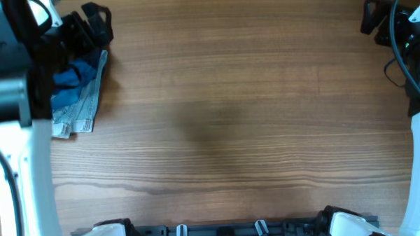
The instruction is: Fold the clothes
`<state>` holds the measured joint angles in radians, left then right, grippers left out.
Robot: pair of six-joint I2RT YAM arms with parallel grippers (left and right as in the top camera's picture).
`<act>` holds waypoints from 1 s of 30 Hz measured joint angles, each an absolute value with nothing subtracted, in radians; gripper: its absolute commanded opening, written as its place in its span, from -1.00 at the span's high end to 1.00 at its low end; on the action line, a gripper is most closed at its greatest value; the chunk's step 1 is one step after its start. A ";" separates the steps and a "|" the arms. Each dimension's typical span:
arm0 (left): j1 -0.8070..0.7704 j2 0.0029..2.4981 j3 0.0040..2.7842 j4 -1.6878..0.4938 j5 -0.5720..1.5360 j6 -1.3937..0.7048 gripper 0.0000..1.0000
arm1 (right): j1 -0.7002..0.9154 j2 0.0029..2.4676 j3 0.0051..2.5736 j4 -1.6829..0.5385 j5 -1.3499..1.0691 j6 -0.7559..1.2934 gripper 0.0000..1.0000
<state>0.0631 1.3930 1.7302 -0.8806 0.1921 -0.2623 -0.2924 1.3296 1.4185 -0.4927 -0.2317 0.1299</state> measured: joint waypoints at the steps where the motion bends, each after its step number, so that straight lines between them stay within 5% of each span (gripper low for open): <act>1: 0.053 1.343 1.670 -0.791 0.160 -0.261 -1.00 | -0.292 1.330 1.419 -0.493 -0.232 0.130 -0.99; 8: 0.051 0.963 1.015 -0.232 0.071 -0.265 -0.99 | -0.292 1.330 1.418 -0.492 -0.235 0.130 -0.99; 12: 0.052 0.799 0.694 -0.093 0.072 -0.266 -1.00 | -0.292 1.330 1.418 -0.493 -0.235 0.130 -0.99; 30: 0.052 0.200 0.178 -0.008 0.099 -0.268 -1.00 | -0.292 1.331 1.418 -0.492 -0.235 0.130 -1.00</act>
